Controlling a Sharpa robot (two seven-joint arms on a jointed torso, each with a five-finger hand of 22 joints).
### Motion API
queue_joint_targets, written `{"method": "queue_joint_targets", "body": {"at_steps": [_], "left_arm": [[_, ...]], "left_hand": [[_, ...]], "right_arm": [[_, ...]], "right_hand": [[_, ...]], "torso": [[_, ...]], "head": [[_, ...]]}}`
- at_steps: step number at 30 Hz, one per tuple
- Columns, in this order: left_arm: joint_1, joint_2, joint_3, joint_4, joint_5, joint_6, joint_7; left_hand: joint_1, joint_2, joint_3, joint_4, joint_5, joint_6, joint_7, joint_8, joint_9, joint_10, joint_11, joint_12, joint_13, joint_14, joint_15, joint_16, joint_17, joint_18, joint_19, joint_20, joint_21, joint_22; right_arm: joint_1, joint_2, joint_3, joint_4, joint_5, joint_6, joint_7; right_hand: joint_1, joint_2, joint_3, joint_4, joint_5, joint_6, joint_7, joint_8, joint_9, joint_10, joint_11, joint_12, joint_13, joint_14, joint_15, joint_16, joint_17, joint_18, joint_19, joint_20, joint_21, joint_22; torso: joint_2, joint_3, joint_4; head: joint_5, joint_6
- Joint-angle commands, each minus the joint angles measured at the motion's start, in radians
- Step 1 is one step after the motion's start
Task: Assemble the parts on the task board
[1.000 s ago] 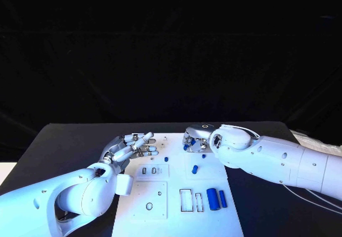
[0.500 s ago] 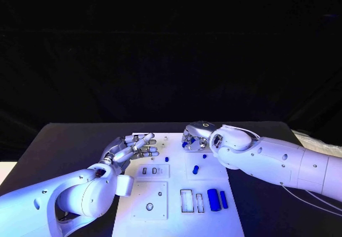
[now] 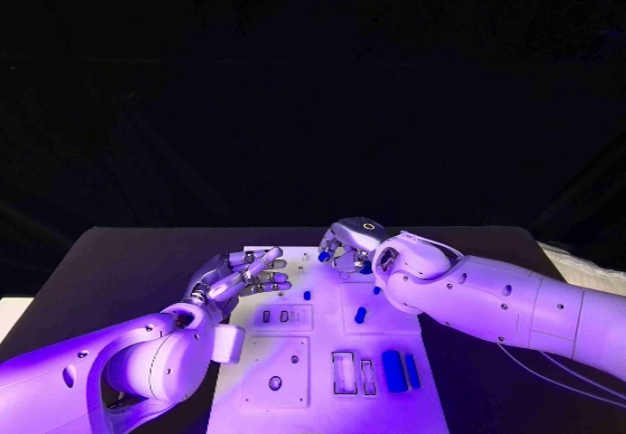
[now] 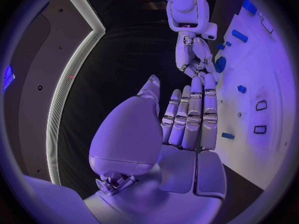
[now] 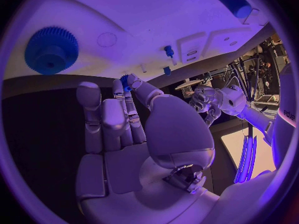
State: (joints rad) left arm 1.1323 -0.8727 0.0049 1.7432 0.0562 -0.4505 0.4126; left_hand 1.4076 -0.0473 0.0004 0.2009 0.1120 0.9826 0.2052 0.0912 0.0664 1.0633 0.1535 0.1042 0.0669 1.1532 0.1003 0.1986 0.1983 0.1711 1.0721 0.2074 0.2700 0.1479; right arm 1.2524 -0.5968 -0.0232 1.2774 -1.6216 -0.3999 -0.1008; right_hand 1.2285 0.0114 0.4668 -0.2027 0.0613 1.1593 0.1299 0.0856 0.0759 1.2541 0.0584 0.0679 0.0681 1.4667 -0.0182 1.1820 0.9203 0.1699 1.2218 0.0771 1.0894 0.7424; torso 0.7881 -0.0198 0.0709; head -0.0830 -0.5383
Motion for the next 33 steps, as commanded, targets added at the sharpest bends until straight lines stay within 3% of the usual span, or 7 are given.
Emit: {"method": "queue_joint_targets", "body": {"at_steps": [1, 7, 12, 22, 33], "left_arm": [[0.002, 0.001, 0.001, 0.002, 0.001, 0.022, 0.004], [0.006, 0.001, 0.001, 0.005, 0.001, 0.024, 0.004], [0.009, 0.001, 0.001, 0.008, 0.001, 0.025, 0.004], [0.011, 0.004, 0.001, 0.006, 0.001, 0.026, 0.003], [0.011, 0.004, 0.001, 0.006, 0.001, 0.027, 0.001]], "left_hand": [[0.001, 0.007, 0.000, -0.007, -0.003, 0.004, -0.001, -0.006, -0.001, 0.003, 0.000, -0.006, -0.001, 0.003, 0.000, -0.005, 0.001, 0.009, 0.007, -0.002, 0.003, 0.002], [0.001, 0.007, 0.000, -0.007, -0.003, 0.004, -0.001, -0.006, -0.001, 0.003, 0.000, -0.006, -0.001, 0.003, 0.000, -0.005, 0.001, 0.009, 0.007, -0.002, 0.003, 0.002], [0.001, 0.008, 0.000, -0.008, -0.003, 0.004, -0.001, -0.007, -0.001, 0.002, 0.000, -0.006, -0.001, 0.002, 0.001, -0.007, 0.002, 0.009, 0.007, -0.002, 0.002, 0.001], [0.001, 0.008, -0.001, -0.009, -0.003, 0.004, -0.001, -0.008, -0.001, 0.002, 0.000, -0.007, -0.001, 0.000, 0.001, -0.008, 0.003, 0.009, 0.006, -0.002, 0.001, 0.001], [0.001, 0.008, -0.001, -0.009, -0.003, 0.004, -0.001, -0.008, -0.001, 0.002, 0.000, -0.007, -0.001, 0.000, 0.001, -0.008, 0.003, 0.009, 0.006, -0.002, 0.001, 0.001]], "right_arm": [[0.000, 0.023, 0.001, -0.025, 0.010, -0.019, -0.007], [0.000, 0.073, 0.001, -0.087, 0.006, 0.003, -0.024], [-0.001, 0.097, 0.001, -0.111, -0.003, 0.009, -0.041], [-0.001, 0.108, 0.001, -0.118, -0.016, 0.004, -0.062], [-0.001, 0.115, 0.001, -0.121, -0.018, 0.017, -0.070]], "right_hand": [[0.005, -0.010, 0.016, 0.010, -0.004, 0.004, -0.002, -0.002, 0.015, -0.006, 0.004, -0.006, -0.001, 0.019, -0.003, -0.004, 0.000, -0.019, -0.008, 0.003, 0.005, -0.001], [0.001, -0.015, 0.022, 0.017, -0.004, -0.002, 0.001, -0.007, 0.015, -0.014, 0.008, -0.007, -0.003, 0.017, -0.001, -0.001, 0.001, -0.018, -0.014, 0.005, 0.006, -0.003], [0.000, -0.017, 0.023, 0.019, -0.004, -0.003, 0.002, -0.009, 0.015, -0.016, 0.008, -0.007, -0.003, 0.016, 0.000, 0.000, 0.002, -0.018, -0.016, 0.006, 0.007, -0.003], [-0.002, -0.020, 0.024, 0.022, -0.004, -0.004, 0.002, -0.010, 0.015, -0.018, 0.009, -0.007, -0.003, 0.015, 0.001, 0.000, 0.002, -0.018, -0.017, 0.006, 0.008, -0.002], [-0.006, -0.027, 0.027, 0.028, -0.004, -0.008, 0.004, -0.013, 0.015, -0.025, 0.011, -0.007, -0.003, 0.012, 0.003, -0.004, -0.006, -0.016, -0.024, 0.008, 0.005, -0.009]], "torso": [[0.002, -0.0009, 0.0019], [0.007, -0.0030, 0.0070], [0.013, -0.0055, 0.0118], [0.020, -0.0084, 0.0114], [0.022, -0.0080, 0.0128]], "head": [[0.000, 0.003], [-0.002, 0.004], [-0.005, 0.005], [-0.006, 0.004], [-0.006, 0.004]]}}
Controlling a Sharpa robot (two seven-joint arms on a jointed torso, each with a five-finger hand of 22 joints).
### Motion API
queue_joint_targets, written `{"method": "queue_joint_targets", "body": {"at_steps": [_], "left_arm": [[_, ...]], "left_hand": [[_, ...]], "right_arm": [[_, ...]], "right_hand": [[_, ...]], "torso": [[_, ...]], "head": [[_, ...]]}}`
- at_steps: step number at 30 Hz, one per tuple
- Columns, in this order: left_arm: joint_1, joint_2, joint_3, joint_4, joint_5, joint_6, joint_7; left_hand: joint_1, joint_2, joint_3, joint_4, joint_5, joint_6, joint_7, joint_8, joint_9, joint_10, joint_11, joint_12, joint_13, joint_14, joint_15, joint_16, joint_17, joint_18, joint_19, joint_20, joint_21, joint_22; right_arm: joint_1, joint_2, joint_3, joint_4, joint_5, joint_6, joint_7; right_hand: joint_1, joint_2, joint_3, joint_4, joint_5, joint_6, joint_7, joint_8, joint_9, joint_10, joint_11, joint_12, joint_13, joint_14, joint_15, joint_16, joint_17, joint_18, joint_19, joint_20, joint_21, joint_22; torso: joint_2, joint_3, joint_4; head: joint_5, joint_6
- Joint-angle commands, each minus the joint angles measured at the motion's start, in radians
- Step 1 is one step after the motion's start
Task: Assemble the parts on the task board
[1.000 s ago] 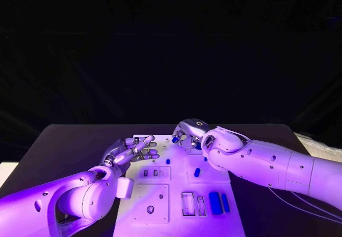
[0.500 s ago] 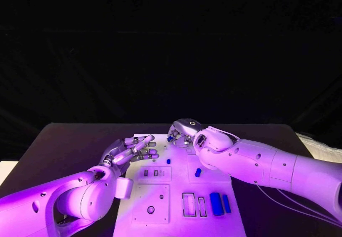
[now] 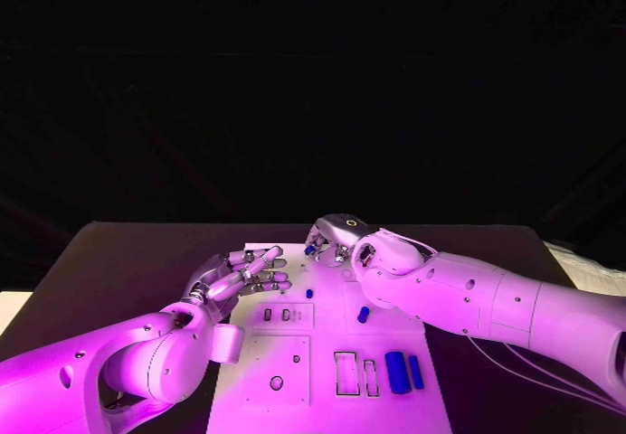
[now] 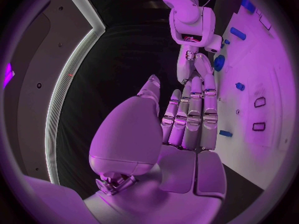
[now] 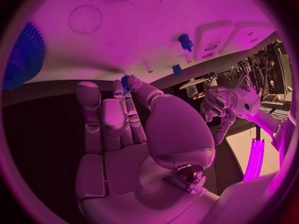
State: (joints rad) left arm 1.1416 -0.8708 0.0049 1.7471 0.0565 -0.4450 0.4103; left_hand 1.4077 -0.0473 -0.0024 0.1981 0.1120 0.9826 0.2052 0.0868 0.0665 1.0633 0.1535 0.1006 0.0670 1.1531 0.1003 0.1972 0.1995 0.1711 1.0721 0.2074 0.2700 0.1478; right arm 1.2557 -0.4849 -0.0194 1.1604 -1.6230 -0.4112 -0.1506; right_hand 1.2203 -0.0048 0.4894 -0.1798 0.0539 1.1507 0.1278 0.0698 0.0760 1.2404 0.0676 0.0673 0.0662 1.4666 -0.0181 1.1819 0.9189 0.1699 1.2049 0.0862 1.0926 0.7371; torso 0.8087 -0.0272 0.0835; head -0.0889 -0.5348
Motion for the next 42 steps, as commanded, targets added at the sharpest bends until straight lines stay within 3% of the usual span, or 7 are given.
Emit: {"method": "queue_joint_targets", "body": {"at_steps": [1, 12, 19, 23, 35, 39, 42], "left_arm": [[0.002, 0.002, 0.001, 0.003, 0.001, 0.021, 0.003], [0.002, 0.001, 0.001, 0.004, 0.001, 0.021, 0.000], [0.002, 0.000, 0.001, 0.003, 0.001, 0.022, -0.002], [0.003, -0.001, 0.001, 0.001, 0.001, 0.023, -0.002], [0.003, -0.011, 0.001, -0.006, 0.001, 0.032, -0.009], [0.003, -0.010, 0.001, -0.010, 0.001, 0.036, -0.011], [0.002, -0.009, 0.001, -0.013, 0.001, 0.038, -0.012]], "left_hand": [[0.001, 0.008, 0.002, -0.006, -0.003, 0.004, -0.001, -0.003, -0.001, 0.002, 0.000, -0.004, -0.001, 0.000, 0.001, -0.007, 0.002, 0.009, 0.007, -0.002, 0.001, 0.001], [0.001, 0.009, 0.002, -0.007, -0.003, 0.005, -0.001, -0.004, -0.001, 0.002, 0.000, -0.004, -0.001, -0.001, 0.001, -0.008, 0.002, 0.009, 0.006, -0.002, 0.000, 0.001], [0.001, 0.009, 0.001, -0.007, -0.003, 0.004, -0.001, -0.004, -0.001, 0.002, 0.000, -0.005, -0.001, -0.001, 0.002, -0.009, 0.003, 0.008, 0.006, -0.002, 0.000, 0.001], [0.000, 0.009, 0.000, -0.008, -0.003, 0.003, 0.001, -0.007, -0.001, 0.000, 0.001, -0.007, -0.001, -0.003, 0.002, -0.011, 0.004, 0.008, 0.005, -0.002, -0.002, 0.000], [0.002, 0.010, -0.001, -0.013, -0.003, 0.000, 0.002, -0.011, -0.002, -0.003, 0.003, -0.011, -0.001, -0.009, 0.004, -0.017, 0.007, 0.007, 0.004, -0.001, -0.005, -0.001], [0.002, 0.010, -0.001, -0.014, -0.003, 0.000, 0.002, -0.011, -0.002, -0.003, 0.003, -0.012, -0.001, -0.010, 0.005, -0.018, 0.008, 0.007, 0.004, -0.001, -0.006, -0.001], [0.002, 0.011, -0.001, -0.015, -0.003, 0.000, 0.002, -0.012, -0.001, -0.003, 0.003, -0.012, -0.001, -0.011, 0.005, -0.020, 0.008, 0.007, 0.003, 0.000, -0.006, -0.001]], "right_arm": [[-0.004, 0.005, -0.003, -0.006, -0.016, 0.030, -0.022], [-0.004, 0.014, -0.003, -0.014, -0.015, 0.047, -0.023], [-0.004, 0.008, -0.003, -0.011, -0.014, 0.019, -0.029], [-0.004, -0.015, -0.003, 0.018, -0.002, -0.013, -0.018], [0.018, -0.228, 0.022, 0.224, 0.195, -0.043, -0.034], [0.030, -0.289, 0.024, 0.250, 0.281, 0.010, -0.058], [0.033, -0.311, 0.025, 0.250, 0.312, 0.057, -0.072]], "right_hand": [[0.002, -0.014, 0.006, 0.007, 0.003, -0.002, 0.007, 0.001, 0.015, -0.015, 0.003, -0.007, -0.002, 0.012, 0.003, -0.004, -0.005, -0.016, -0.010, 0.000, 0.001, -0.006], [-0.007, -0.056, 0.016, 0.028, 0.006, -0.055, 0.029, -0.009, 0.003, -0.100, 0.027, -0.008, -0.005, 0.003, 0.024, -0.009, -0.021, -0.011, -0.037, 0.014, -0.007, -0.028], [0.007, -0.104, -0.028, 0.038, 0.010, -0.206, 0.067, -0.010, -0.013, -0.261, 0.064, -0.007, -0.005, -0.033, 0.053, -0.095, -0.143, 0.012, -0.124, 0.038, -0.099, -0.169], [0.023, -0.101, -0.047, 0.045, 0.020, -0.199, 0.073, -0.004, -0.008, -0.269, 0.068, 0.003, -0.002, -0.034, 0.058, -0.104, -0.153, 0.015, -0.129, 0.044, -0.108, -0.181], [0.014, -0.115, -0.073, 0.075, 0.085, -0.165, 0.047, -0.006, -0.007, -0.029, 0.023, 0.116, 0.033, 0.001, 0.025, -0.012, -0.026, 0.002, -0.075, 0.028, -0.048, -0.098], [-0.013, -0.161, -0.147, 0.101, 0.193, -0.169, 0.010, -0.003, -0.007, 0.127, -0.021, 0.255, 0.125, 0.036, -0.013, 0.099, 0.135, -0.025, 0.017, -0.007, 0.058, 0.058], [0.033, -0.156, -0.267, 0.138, 0.245, -0.177, 0.002, 0.001, -0.005, 0.017, -0.028, 0.602, 0.495, 0.046, -0.016, 0.192, 0.261, -0.038, 0.064, -0.023, 0.142, 0.173]], "torso": [[0.002, -0.0008, 0.0005], [0.004, -0.0014, 0.0002], [0.005, -0.0007, -0.0003], [0.006, -0.0001, -0.0009], [-0.004, 0.0071, -0.0216], [-0.010, 0.0099, -0.0305], [-0.013, 0.0123, -0.0351]], "head": [[-0.001, 0.000], [0.002, 0.000], [0.002, 0.002], [0.004, 0.003], [0.004, 0.007], [0.003, 0.008], [0.005, 0.006]]}}
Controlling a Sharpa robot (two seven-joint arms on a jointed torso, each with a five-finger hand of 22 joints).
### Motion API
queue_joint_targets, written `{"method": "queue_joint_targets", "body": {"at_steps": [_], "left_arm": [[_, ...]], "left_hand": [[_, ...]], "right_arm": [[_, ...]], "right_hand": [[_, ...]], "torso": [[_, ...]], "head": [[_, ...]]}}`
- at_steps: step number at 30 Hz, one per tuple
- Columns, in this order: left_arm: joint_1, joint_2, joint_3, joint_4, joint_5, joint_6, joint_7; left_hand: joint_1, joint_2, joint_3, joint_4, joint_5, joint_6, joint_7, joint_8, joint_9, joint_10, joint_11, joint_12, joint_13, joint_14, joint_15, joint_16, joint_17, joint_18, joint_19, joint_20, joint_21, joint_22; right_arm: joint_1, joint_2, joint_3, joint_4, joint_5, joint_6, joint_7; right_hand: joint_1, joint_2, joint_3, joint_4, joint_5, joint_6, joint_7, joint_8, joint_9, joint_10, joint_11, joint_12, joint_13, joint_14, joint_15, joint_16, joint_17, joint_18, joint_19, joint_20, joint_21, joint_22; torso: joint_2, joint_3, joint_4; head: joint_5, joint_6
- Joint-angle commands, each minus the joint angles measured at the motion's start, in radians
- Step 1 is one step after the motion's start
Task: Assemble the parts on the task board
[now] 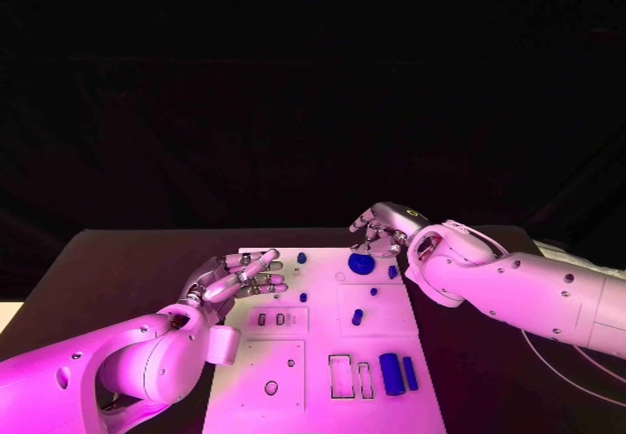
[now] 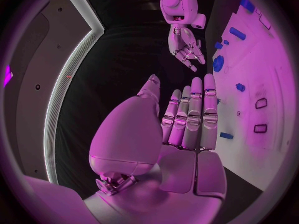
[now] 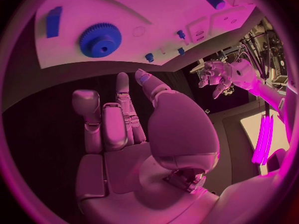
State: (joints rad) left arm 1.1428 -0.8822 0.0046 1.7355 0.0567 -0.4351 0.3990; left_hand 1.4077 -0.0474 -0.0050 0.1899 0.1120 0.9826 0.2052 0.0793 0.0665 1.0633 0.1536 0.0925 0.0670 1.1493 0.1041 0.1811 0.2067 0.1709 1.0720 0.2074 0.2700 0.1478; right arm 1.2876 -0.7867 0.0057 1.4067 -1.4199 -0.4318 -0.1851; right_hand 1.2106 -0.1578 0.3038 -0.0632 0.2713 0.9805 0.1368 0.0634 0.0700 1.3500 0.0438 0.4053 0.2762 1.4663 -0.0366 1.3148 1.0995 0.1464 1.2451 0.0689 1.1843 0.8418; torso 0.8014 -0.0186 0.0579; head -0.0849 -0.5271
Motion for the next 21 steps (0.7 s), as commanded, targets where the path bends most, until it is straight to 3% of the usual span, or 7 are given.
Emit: {"method": "queue_joint_targets", "body": {"at_steps": [1, 3, 6, 21], "left_arm": [[0.001, 0.003, 0.001, -0.003, 0.001, 0.028, -0.001], [0.001, 0.004, 0.001, -0.005, 0.001, 0.030, -0.001], [0.001, 0.005, 0.001, -0.007, 0.001, 0.032, -0.001], [0.001, 0.006, 0.001, -0.007, 0.001, 0.035, -0.002]], "left_hand": [[0.002, 0.011, 0.001, -0.006, -0.003, 0.000, 0.002, -0.004, -0.001, -0.003, 0.003, -0.004, -0.001, -0.008, 0.001, -0.003, 0.001, 0.007, 0.003, 0.000, -0.006, -0.001], [0.002, 0.011, 0.001, -0.006, -0.003, 0.000, 0.002, -0.004, -0.001, -0.003, 0.003, -0.004, -0.001, -0.008, 0.001, -0.003, 0.001, 0.007, 0.003, 0.000, -0.006, -0.001], [0.002, 0.011, 0.001, -0.006, -0.003, 0.000, 0.002, -0.004, -0.001, -0.003, 0.003, -0.004, -0.001, -0.008, 0.001, -0.003, 0.001, 0.007, 0.003, 0.000, -0.006, -0.001], [0.003, 0.011, 0.001, -0.007, -0.003, 0.000, 0.002, -0.004, -0.001, -0.003, 0.003, -0.005, -0.001, -0.009, 0.002, -0.004, 0.001, 0.007, 0.003, 0.000, -0.007, -0.002]], "right_arm": [[0.002, -0.013, 0.000, 0.003, 0.113, 0.094, -0.043], [0.003, -0.018, 0.000, 0.000, 0.114, 0.121, -0.055], [0.004, -0.017, 0.000, -0.009, 0.108, 0.147, -0.073], [-0.007, 0.028, -0.002, -0.057, 0.025, 0.202, -0.104]], "right_hand": [[0.028, 0.012, -0.096, 0.043, 0.020, -0.010, -0.002, 0.007, 0.001, -0.075, 0.000, 0.364, 0.393, 0.050, 0.004, 0.079, 0.117, -0.025, 0.030, -0.002, 0.062, 0.088], [0.034, 0.019, -0.119, 0.059, 0.017, -0.015, 0.000, 0.007, 0.001, -0.046, 0.002, 0.522, 0.564, 0.060, 0.008, 0.117, 0.184, -0.031, 0.043, 0.006, 0.084, 0.123], [0.050, 0.030, -0.146, 0.079, 0.016, -0.021, 0.005, 0.008, 0.001, -0.045, 0.008, 0.638, 0.697, 0.065, 0.013, 0.146, 0.237, -0.035, 0.050, 0.012, 0.102, 0.149], [0.081, 0.041, -0.169, 0.094, 0.016, -0.026, 0.010, 0.010, 0.002, -0.020, 0.013, 0.753, 0.833, 0.073, 0.018, 0.176, 0.295, -0.040, 0.063, 0.017, 0.130, 0.189]], "torso": [[-0.006, 0.0042, -0.0100], [-0.007, 0.0058, -0.0099], [-0.008, 0.0064, -0.0086], [-0.007, 0.0047, -0.0099]], "head": [[0.002, -0.002], [0.002, 0.000], [0.002, -0.002], [0.002, -0.012]]}}
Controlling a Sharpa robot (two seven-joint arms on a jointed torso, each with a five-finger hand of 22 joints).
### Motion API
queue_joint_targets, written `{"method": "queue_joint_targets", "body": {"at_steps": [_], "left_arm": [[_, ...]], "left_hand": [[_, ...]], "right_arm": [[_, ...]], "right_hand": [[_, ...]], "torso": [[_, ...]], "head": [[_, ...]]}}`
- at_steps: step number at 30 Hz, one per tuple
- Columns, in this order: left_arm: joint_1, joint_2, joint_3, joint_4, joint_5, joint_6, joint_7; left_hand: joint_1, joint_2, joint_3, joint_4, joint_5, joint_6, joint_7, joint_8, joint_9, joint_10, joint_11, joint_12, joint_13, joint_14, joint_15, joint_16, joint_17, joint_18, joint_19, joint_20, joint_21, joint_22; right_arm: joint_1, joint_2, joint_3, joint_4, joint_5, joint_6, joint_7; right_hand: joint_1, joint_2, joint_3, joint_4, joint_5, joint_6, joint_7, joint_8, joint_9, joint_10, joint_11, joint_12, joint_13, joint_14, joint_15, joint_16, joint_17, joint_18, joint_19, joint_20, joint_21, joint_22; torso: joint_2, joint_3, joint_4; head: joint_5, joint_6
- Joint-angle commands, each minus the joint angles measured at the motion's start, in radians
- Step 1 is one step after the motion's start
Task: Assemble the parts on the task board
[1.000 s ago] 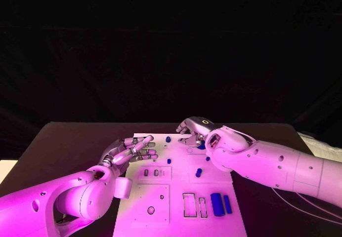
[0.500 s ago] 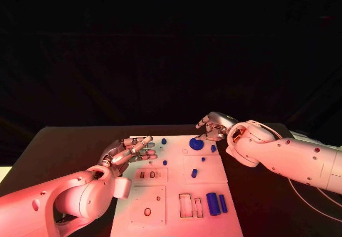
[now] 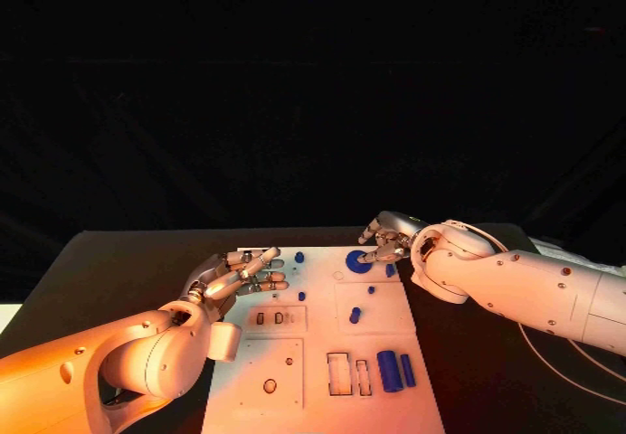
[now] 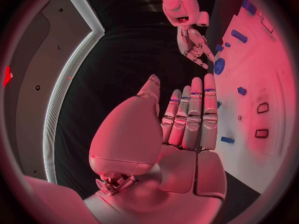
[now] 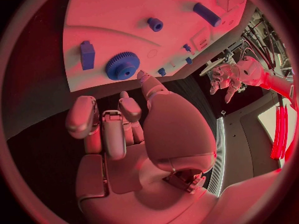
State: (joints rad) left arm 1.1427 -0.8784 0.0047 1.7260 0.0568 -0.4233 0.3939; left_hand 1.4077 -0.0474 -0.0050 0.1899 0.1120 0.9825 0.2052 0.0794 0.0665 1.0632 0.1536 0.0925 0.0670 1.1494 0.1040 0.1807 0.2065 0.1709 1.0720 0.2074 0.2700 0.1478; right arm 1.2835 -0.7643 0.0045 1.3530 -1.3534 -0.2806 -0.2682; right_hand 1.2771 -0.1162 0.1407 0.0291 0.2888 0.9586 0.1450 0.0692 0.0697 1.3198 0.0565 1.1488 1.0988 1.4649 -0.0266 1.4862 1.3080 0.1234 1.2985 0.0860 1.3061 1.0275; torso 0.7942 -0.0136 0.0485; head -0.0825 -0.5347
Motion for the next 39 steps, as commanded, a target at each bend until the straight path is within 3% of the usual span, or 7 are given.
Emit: {"method": "queue_joint_targets", "body": {"at_steps": [1, 11, 28, 31, 36, 39], "left_arm": [[0.001, 0.002, 0.001, 0.002, 0.001, 0.023, 0.003], [0.001, 0.001, 0.001, 0.004, 0.001, 0.023, 0.003], [0.001, 0.001, 0.001, 0.004, 0.001, 0.024, 0.003], [0.001, 0.001, 0.001, 0.004, 0.001, 0.024, 0.003], [0.001, 0.001, 0.001, 0.004, 0.001, 0.025, 0.003], [0.001, 0.000, 0.001, 0.004, 0.001, 0.025, 0.003]], "left_hand": [[0.003, 0.011, 0.001, -0.007, -0.003, 0.000, 0.002, -0.005, -0.001, -0.003, 0.003, -0.005, -0.001, -0.009, 0.002, -0.004, 0.002, 0.007, 0.003, 0.000, -0.007, -0.002], [0.003, 0.011, 0.001, -0.007, -0.003, 0.000, 0.002, -0.005, -0.001, -0.003, 0.003, -0.005, -0.001, -0.009, 0.002, -0.004, 0.002, 0.007, 0.003, 0.000, -0.007, -0.002], [0.003, 0.011, 0.001, -0.007, -0.003, 0.000, 0.002, -0.005, -0.001, -0.003, 0.003, -0.005, -0.001, -0.009, 0.002, -0.004, 0.002, 0.007, 0.003, 0.000, -0.007, -0.002], [0.003, 0.011, 0.001, -0.007, -0.003, 0.000, 0.002, -0.005, -0.001, -0.003, 0.003, -0.005, -0.001, -0.009, 0.002, -0.004, 0.002, 0.007, 0.003, 0.000, -0.007, -0.002], [0.003, 0.012, 0.001, -0.009, -0.003, 0.001, 0.001, -0.005, -0.001, -0.002, 0.003, -0.005, -0.001, -0.009, 0.002, -0.006, 0.003, 0.007, 0.002, 0.000, -0.008, -0.002], [0.003, 0.012, 0.001, -0.009, -0.003, 0.001, 0.001, -0.005, -0.001, -0.002, 0.003, -0.005, -0.001, -0.009, 0.002, -0.006, 0.003, 0.007, 0.002, 0.000, -0.008, -0.002]], "right_arm": [[-0.004, 0.007, 0.000, -0.004, -0.044, 0.055, -0.022], [-0.013, 0.021, -0.001, -0.015, -0.061, 0.081, -0.029], [-0.018, 0.036, -0.002, -0.041, -0.086, 0.083, -0.035], [-0.018, 0.037, -0.002, -0.043, -0.089, 0.083, -0.034], [-0.020, 0.039, -0.002, -0.043, -0.099, 0.079, -0.028], [-0.021, 0.040, -0.002, -0.040, -0.110, 0.068, -0.021]], "right_hand": [[0.014, -0.001, -0.006, 0.002, -0.002, -0.004, 0.002, 0.005, 0.002, 0.011, 0.001, 0.010, 0.011, 0.074, 0.008, 0.005, 0.087, -0.018, 0.010, 0.000, 0.008, 0.004], [0.022, 0.004, -0.007, 0.003, -0.002, 0.000, 0.002, 0.007, 0.003, 0.018, 0.001, 0.031, 0.036, 0.076, 0.009, 0.012, 0.101, -0.019, 0.012, 0.001, 0.014, 0.012], [0.038, 0.023, 0.003, 0.002, -0.009, 0.010, 0.002, 0.013, 0.004, 0.023, 0.001, 0.053, 0.064, 0.078, 0.009, 0.019, 0.114, -0.021, 0.016, 0.002, 0.023, 0.026], [0.045, 0.028, 0.010, 0.000, -0.019, 0.016, 0.002, 0.015, 0.004, 0.025, 0.000, 0.059, 0.072, 0.078, 0.009, 0.020, 0.117, -0.022, 0.017, 0.002, 0.026, 0.030], [0.067, 0.049, 0.040, -0.010, -0.093, 0.038, -0.001, 0.027, 0.007, 0.035, -0.002, 0.081, 0.099, 0.080, 0.007, 0.025, 0.125, -0.023, 0.021, 0.001, 0.035, 0.042], [0.073, 0.055, 0.056, -0.014, -0.108, 0.065, -0.007, 0.042, 0.011, 0.047, -0.007, 0.099, 0.120, 0.080, 0.004, 0.027, 0.131, -0.025, 0.026, -0.001, 0.041, 0.054]], "torso": [[0.000, -0.0004, -0.0005], [0.000, -0.0006, 0.0007], [0.000, 0.0000, 0.0002], [0.000, 0.0000, 0.0005], [0.000, -0.0003, 0.0004], [0.000, -0.0001, 0.0000]], "head": [[0.000, -0.004], [0.001, -0.009], [0.003, -0.012], [0.003, -0.013], [0.003, -0.014], [0.004, -0.014]]}}
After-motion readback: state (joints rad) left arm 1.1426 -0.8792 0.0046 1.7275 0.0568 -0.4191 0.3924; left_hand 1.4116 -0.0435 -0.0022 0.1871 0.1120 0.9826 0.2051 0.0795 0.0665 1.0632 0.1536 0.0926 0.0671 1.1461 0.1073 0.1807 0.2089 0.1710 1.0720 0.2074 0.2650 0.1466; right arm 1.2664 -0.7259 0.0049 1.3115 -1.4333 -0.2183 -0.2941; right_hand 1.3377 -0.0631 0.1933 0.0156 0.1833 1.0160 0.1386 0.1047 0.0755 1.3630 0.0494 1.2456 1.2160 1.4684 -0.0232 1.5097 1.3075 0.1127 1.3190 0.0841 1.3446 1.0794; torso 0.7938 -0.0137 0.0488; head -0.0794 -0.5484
